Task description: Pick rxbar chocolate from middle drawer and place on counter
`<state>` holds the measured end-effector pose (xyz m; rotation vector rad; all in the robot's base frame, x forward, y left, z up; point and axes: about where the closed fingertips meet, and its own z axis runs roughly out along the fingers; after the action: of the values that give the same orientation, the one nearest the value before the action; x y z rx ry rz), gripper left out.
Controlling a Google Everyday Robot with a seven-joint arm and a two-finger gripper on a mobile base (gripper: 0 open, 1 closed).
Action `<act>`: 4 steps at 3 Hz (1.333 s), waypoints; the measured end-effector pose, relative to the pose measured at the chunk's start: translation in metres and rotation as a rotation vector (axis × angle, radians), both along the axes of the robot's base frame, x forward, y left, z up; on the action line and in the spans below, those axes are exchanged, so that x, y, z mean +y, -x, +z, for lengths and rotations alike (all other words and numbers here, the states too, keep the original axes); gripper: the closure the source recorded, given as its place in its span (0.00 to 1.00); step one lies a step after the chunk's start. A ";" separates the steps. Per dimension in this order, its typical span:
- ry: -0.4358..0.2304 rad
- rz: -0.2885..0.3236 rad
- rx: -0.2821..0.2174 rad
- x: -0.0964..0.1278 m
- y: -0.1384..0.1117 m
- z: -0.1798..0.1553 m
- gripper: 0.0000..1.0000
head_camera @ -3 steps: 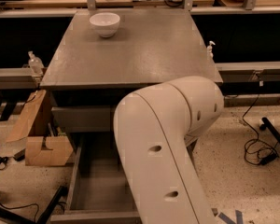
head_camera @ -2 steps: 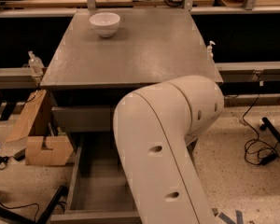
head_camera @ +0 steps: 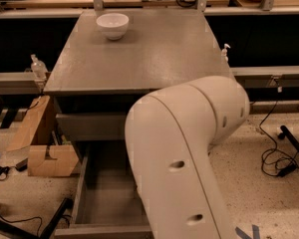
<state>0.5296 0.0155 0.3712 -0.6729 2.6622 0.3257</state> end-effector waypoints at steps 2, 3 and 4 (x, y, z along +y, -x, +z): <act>0.014 0.127 -0.044 -0.035 0.046 0.102 1.00; -0.023 0.182 -0.122 -0.031 0.046 0.181 1.00; -0.094 0.224 -0.204 -0.006 0.034 0.273 1.00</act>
Offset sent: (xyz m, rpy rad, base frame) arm -0.0457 -0.0544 0.2615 0.0431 -0.2162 0.1959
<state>0.4954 0.0095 0.6439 -0.9241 2.3687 0.4158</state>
